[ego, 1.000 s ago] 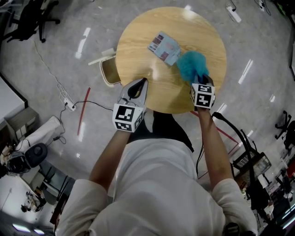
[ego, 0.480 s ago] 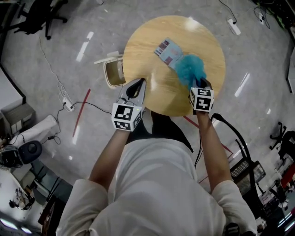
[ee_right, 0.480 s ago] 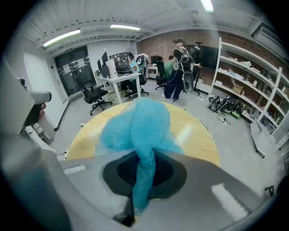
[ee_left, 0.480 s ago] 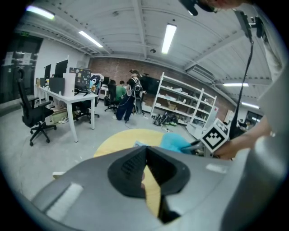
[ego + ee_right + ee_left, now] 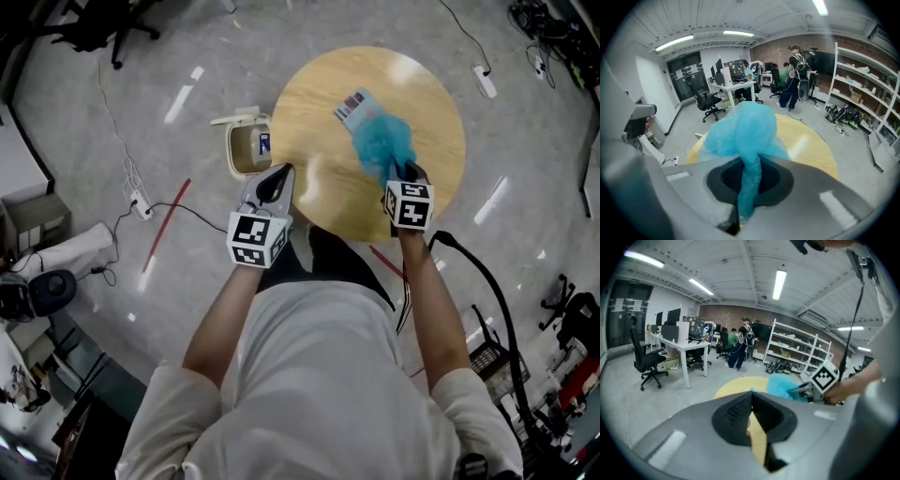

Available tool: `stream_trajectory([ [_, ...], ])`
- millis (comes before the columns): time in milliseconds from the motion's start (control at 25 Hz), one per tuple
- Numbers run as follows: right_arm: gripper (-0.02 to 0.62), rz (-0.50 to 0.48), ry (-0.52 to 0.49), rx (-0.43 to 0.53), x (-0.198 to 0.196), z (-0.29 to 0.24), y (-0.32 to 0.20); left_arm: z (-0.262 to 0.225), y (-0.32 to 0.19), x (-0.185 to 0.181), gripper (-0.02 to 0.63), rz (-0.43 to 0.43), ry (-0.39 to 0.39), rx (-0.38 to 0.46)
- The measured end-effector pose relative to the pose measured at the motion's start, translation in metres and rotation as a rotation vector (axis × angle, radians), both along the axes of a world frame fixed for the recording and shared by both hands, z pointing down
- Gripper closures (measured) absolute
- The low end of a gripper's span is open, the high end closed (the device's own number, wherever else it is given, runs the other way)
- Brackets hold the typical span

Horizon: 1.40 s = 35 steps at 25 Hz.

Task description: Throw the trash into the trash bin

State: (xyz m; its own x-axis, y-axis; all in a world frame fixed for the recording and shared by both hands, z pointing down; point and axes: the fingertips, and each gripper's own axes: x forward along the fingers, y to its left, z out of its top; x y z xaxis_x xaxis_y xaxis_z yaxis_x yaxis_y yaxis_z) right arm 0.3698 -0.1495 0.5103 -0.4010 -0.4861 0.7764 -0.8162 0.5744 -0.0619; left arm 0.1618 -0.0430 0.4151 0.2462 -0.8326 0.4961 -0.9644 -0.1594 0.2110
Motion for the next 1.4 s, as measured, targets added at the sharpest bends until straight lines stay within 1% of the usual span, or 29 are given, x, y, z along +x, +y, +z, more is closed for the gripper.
stream_trajectory([
  [360, 0.589, -0.100, -0.046, 0.008, -0.055, -0.022, 0.019, -0.011, 0.025, -0.034, 0.601, -0.080, 0.003, 0.020],
  [600, 0.589, -0.166, -0.056, 0.010, -0.099, -0.033, 0.037, -0.014, 0.046, -0.068, 0.601, -0.121, 0.003, 0.028],
  [1000, 0.589, -0.237, -0.060, -0.018, -0.180, -0.026, 0.066, -0.004, 0.078, -0.152, 0.601, -0.211, 0.005, 0.002],
  [1160, 0.588, -0.258, -0.060, -0.035, -0.216, -0.020, 0.077, 0.003, 0.088, -0.186, 0.601, -0.227, 0.008, -0.011],
  [1400, 0.588, -0.288, -0.068, -0.057, -0.264, -0.014, 0.092, 0.010, 0.097, -0.222, 0.601, -0.236, 0.021, -0.027],
])
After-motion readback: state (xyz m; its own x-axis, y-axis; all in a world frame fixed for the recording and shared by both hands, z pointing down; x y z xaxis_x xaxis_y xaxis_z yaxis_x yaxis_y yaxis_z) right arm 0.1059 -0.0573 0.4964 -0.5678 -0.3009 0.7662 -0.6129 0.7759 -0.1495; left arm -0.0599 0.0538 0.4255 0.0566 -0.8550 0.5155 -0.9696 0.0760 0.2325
